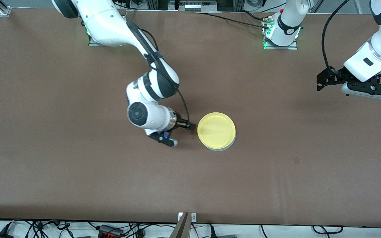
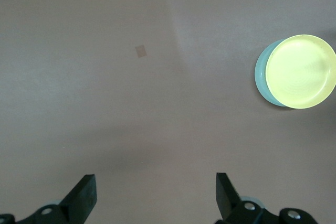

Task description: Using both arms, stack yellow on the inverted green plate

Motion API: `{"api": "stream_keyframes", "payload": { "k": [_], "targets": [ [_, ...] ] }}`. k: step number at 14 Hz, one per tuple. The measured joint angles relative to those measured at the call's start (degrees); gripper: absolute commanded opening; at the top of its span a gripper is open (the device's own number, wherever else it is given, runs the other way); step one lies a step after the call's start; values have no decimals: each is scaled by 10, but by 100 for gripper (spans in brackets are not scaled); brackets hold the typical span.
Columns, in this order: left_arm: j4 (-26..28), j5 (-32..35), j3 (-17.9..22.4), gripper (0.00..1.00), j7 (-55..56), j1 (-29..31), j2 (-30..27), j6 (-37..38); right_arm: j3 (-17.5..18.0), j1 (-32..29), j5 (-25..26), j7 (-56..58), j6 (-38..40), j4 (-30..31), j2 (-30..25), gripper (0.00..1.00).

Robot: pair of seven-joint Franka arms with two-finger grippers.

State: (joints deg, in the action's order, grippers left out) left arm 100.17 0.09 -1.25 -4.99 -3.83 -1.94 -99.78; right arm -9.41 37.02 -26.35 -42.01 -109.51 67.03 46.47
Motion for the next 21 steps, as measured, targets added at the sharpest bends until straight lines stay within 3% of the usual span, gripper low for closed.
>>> {"api": "stream_keyframes", "payload": {
  "k": [3,7,12,15,17,21],
  "targets": [
    [0,0,0,100,0,0,0,0,-47,-14,77,75,93,-1,-51,100],
    [0,0,0,100,0,0,0,1,-122,-38,94,161,151,-1,-105,100],
    [0,0,0,100,0,0,0,3,-142,-117,94,230,183,0,-134,100],
    [0,0,0,100,0,0,0,3,-162,-120,124,230,173,0,-150,100],
    [0,0,0,100,0,0,0,3,-148,-132,164,230,148,8,-177,100],
    [0,0,0,100,0,0,0,3,-26,-250,232,232,138,34,-255,100]
  ]
}}
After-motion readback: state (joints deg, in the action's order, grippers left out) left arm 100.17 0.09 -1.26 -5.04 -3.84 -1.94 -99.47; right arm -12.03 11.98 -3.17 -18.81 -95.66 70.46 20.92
